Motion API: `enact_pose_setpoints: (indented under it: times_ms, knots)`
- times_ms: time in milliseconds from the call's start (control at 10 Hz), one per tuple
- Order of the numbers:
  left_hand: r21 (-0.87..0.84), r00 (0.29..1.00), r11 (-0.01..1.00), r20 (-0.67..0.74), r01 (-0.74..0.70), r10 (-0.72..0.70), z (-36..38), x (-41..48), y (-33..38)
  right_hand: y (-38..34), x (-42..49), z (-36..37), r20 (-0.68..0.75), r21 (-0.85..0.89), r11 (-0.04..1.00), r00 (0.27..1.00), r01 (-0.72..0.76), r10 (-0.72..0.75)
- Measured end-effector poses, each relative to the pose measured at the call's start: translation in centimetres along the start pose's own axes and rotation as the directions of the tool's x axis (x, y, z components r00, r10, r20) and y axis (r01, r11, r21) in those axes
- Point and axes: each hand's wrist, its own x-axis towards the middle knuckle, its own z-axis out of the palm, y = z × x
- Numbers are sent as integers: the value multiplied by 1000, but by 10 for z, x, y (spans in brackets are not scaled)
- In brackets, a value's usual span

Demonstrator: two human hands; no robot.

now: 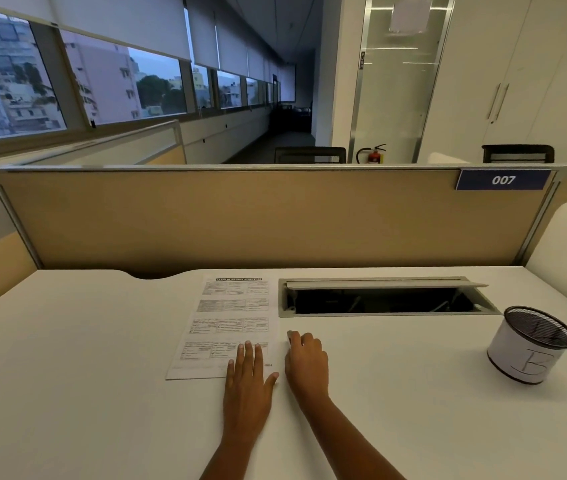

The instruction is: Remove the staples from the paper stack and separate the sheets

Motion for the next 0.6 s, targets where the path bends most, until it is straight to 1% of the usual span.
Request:
enact_pose_setpoints:
  times_ms: [100, 200, 300, 400, 500, 600]
  knots:
    - [-74, 997, 997, 79, 9, -3, 6, -1, -4, -1, 7, 5, -5, 4, 1000, 1000, -15, 15]
    - [-100, 987, 995, 161, -5, 21, 8, 2, -10, -2, 12, 8, 3, 9, 999, 999, -39, 39]
    - [8, 986, 1000, 168, 9, -10, 6, 2, -5, -1, 14, 9, -10, 16, 999, 999, -52, 52]
    - [39, 990, 999, 138, 35, -40, 0, 0, 0, -1, 12, 7, -10, 49, 996, 997, -78, 79]
    - [-54, 988, 996, 139, 78, -69, -4, -5, 0, 5, 8, -2, 0, 117, 985, 992, -124, 125]
    - [-45, 998, 998, -41, 49, -51, -5, -6, 7, 26, -3, -14, -39, 136, 978, 985, -160, 167]
